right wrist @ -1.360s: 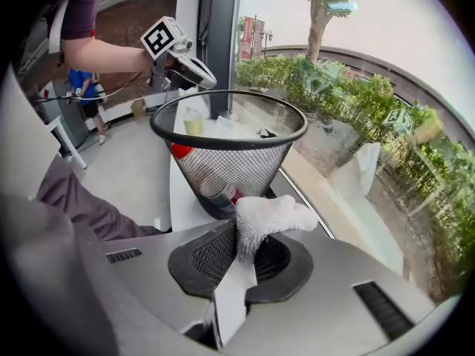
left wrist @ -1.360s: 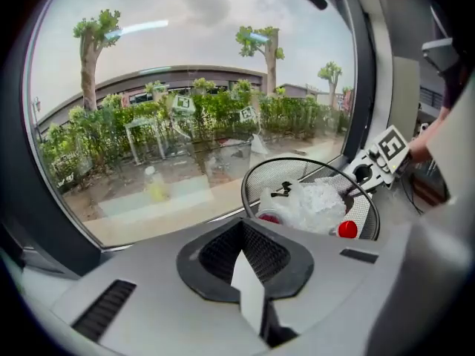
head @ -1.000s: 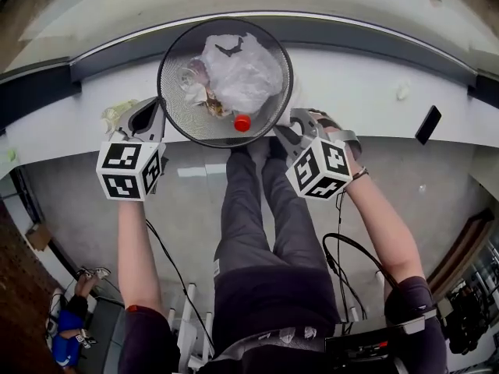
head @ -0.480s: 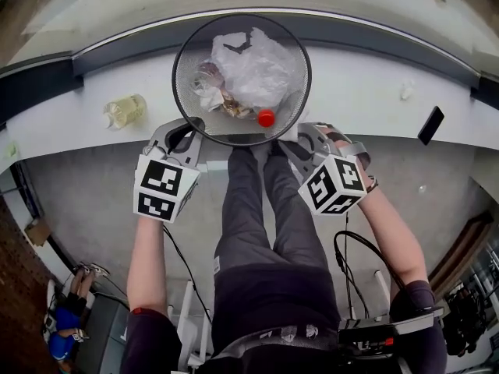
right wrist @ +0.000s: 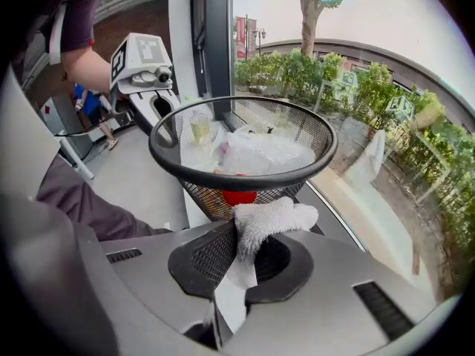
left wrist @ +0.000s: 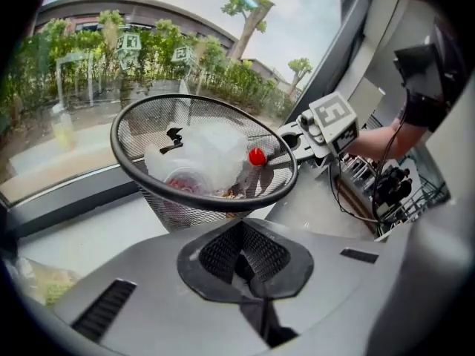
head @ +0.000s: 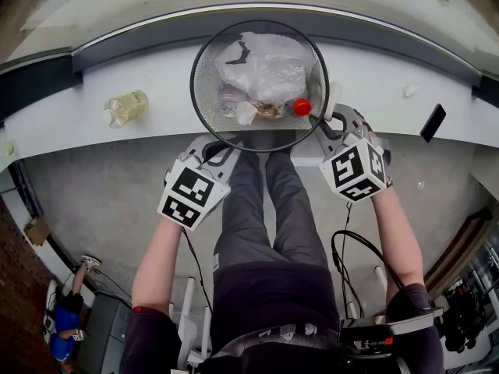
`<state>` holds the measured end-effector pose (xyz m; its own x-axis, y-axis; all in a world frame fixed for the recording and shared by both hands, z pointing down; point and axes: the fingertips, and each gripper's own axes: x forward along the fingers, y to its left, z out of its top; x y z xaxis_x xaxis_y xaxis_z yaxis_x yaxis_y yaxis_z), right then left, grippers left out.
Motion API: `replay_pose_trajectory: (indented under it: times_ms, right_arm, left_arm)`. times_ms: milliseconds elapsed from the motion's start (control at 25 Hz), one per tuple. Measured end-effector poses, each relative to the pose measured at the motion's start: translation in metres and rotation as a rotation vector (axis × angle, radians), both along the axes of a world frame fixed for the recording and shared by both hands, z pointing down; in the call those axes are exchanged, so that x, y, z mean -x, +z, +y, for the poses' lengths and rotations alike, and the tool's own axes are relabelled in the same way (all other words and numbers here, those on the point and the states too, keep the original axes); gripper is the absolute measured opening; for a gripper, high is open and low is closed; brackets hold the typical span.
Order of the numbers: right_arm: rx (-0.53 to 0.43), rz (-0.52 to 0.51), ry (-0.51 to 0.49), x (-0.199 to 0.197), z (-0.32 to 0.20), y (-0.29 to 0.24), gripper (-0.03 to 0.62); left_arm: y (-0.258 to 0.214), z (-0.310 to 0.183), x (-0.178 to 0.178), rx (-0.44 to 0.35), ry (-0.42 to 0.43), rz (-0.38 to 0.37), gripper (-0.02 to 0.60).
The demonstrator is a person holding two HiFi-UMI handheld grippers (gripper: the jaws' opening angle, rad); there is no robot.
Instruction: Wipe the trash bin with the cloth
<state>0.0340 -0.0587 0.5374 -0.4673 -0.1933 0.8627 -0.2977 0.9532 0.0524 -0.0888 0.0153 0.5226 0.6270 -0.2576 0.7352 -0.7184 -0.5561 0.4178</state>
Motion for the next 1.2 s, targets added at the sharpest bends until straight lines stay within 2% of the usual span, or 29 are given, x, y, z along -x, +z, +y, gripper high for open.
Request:
replay_pose_trajectory:
  times_ms: [120, 240, 360, 440, 560, 680, 920, 1080, 1200]
  right_arm:
    - [0.001, 0.023, 0.034, -0.009, -0.005, 0.006, 0.037]
    - [0.013, 0.010, 0.054, -0.009, -0.007, 0.006, 0.037]
    - [0.011, 0.005, 0.024, -0.004, -0.002, 0.007, 0.037]
    - [0.023, -0.006, 0.004, -0.004, 0.008, 0.008, 0.037]
    - [0.054, -0.033, -0.027, 0.003, 0.030, 0.007, 0.037]
    - [0.083, -0.070, -0.062, 0.017, 0.050, 0.004, 0.037]
    - [0.134, -0.151, -0.129, 0.039, 0.080, -0.006, 0.037]
    - [0.138, -0.145, -0.149, 0.034, 0.087, -0.011, 0.037]
    - [0.128, -0.119, -0.105, 0.014, 0.078, -0.013, 0.037]
  left_arm:
    - [0.000, -0.001, 0.002, 0.026, -0.057, 0.045, -0.011]
    - [0.001, 0.005, 0.026, 0.051, -0.114, 0.007, -0.011]
    - [-0.001, -0.008, 0.069, 0.035, -0.269, -0.018, -0.011]
    - [-0.006, -0.025, 0.082, 0.000, -0.328, -0.011, -0.011]
    - [-0.010, -0.039, 0.077, -0.042, -0.308, -0.010, -0.011]
    - [-0.007, -0.037, 0.063, -0.041, -0.278, -0.005, -0.011]
    - [0.000, -0.025, 0.047, -0.046, -0.195, -0.058, -0.011]
    - [-0.004, -0.016, 0.030, -0.031, -0.120, -0.044, -0.011]
    - [-0.007, -0.009, 0.009, -0.025, -0.081, -0.016, -0.011]
